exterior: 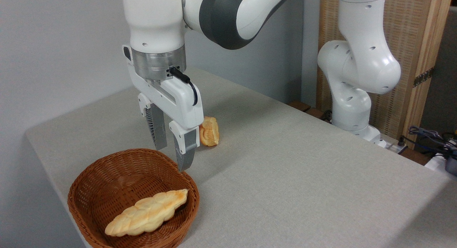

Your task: Put bread into the basket

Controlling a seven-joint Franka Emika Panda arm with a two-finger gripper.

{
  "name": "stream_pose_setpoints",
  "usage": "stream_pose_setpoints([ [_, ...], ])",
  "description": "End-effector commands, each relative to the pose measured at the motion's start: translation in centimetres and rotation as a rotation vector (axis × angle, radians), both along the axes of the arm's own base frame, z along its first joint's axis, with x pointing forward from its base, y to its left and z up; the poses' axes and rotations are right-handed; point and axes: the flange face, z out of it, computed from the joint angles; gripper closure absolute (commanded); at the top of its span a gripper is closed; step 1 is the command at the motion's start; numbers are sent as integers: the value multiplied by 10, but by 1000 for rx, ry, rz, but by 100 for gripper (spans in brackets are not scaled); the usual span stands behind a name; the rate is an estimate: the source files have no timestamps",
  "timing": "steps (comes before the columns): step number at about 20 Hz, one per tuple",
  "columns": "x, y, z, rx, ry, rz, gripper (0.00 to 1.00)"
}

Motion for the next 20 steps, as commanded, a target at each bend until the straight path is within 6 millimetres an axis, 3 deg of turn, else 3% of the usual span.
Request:
stream_pose_setpoints([
  [1,-1,0,2,-9,8,-6,0],
  [9,-8,-14,-8,-12,52,-8,0],
  [12,-16,-38,-18,-15,88,43,0],
  [20,-76,-75,-25,7,291,297,0],
])
